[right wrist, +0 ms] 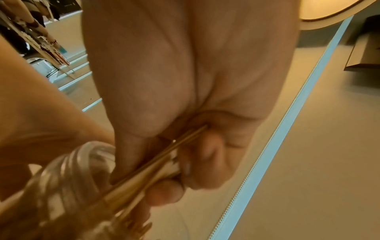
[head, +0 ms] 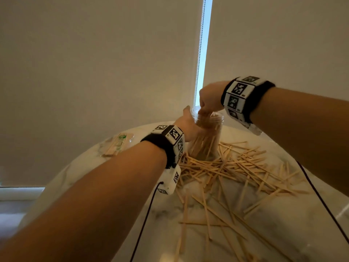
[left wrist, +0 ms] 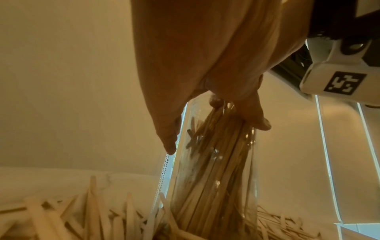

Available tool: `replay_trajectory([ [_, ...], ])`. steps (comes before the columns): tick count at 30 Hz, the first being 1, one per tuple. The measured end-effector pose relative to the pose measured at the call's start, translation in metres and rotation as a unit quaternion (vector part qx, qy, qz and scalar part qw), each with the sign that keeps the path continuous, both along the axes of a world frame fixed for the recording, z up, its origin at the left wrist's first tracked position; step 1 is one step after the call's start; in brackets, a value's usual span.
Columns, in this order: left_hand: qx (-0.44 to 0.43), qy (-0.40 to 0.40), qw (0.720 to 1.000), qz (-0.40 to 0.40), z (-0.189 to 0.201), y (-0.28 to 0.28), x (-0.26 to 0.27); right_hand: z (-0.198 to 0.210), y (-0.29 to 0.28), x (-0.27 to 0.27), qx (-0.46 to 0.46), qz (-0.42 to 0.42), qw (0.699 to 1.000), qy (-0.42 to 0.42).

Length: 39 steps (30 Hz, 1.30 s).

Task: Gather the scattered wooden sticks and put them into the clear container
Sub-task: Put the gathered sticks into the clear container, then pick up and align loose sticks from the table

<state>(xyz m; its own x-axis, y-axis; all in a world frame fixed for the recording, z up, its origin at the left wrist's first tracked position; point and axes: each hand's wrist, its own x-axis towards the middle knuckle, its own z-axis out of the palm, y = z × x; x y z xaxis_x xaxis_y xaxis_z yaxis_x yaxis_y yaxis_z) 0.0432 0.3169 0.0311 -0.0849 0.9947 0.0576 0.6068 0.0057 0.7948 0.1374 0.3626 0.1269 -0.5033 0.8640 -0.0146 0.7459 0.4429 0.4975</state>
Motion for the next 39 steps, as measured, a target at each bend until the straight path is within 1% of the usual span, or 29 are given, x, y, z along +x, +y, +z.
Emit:
replay_trajectory([
  [2,0.020,-0.002,1.000,-0.005,-0.004,0.004,-0.001,-0.006,0.002,-0.002,-0.021,0.020,1.000,0.005],
  [6,0.016,0.007,1.000,-0.009,-0.009,0.008,-0.003,-0.009,0.006,0.002,-0.057,0.041,0.996,0.057],
  [11,0.017,0.008,1.000,-0.008,-0.007,0.005,-0.003,-0.007,0.011,0.008,-0.043,0.035,0.996,0.068],
  [15,0.007,0.010,1.000,-0.007,-0.008,0.004,-0.002,-0.014,0.015,0.004,-0.066,0.009,0.994,0.086],
  [17,0.009,0.006,1.000,-0.008,-0.008,0.003,-0.002,-0.012,0.012,0.004,-0.103,0.010,0.986,0.128],
  [18,0.012,0.004,1.000,-0.008,-0.009,0.002,-0.002,-0.012,0.010,0.005,-0.105,0.020,0.984,0.143],
  [21,0.017,0.004,1.000,-0.009,-0.011,0.003,-0.003,-0.016,0.011,0.010,-0.072,0.045,0.985,0.153],
  [23,0.022,0.003,1.000,-0.009,-0.011,0.003,-0.002,-0.021,0.012,0.013,-0.076,0.043,0.984,0.154],
  [26,0.038,-0.006,0.999,-0.003,-0.011,0.002,-0.001,-0.022,0.009,0.018,-0.075,0.057,0.974,0.208],
  [29,0.042,-0.014,0.999,0.006,-0.013,0.001,0.000,-0.027,0.004,0.022,-0.058,0.085,0.972,0.210],
  [31,0.021,-0.029,0.999,0.016,-0.012,-0.002,-0.003,-0.027,-0.001,0.027,-0.057,0.082,0.964,0.245],
  [32,0.000,-0.021,1.000,0.023,-0.011,-0.005,-0.004,-0.026,-0.004,0.032,-0.054,0.082,0.955,0.279],
  [34,-0.036,0.048,0.998,0.032,-0.007,-0.016,-0.007,-0.022,-0.013,0.042,-0.035,0.081,0.934,0.346],
  [35,-0.046,0.084,0.995,0.035,-0.004,-0.025,-0.008,-0.021,-0.020,0.048,-0.027,0.079,0.927,0.366],
  [37,-0.065,0.147,0.987,0.030,0.000,-0.048,-0.009,-0.021,-0.038,0.060,-0.022,0.070,0.922,0.381],
  [39,-0.086,0.211,0.973,0.021,-0.001,-0.074,-0.009,-0.026,-0.063,0.074,-0.048,0.053,0.921,0.382],
])
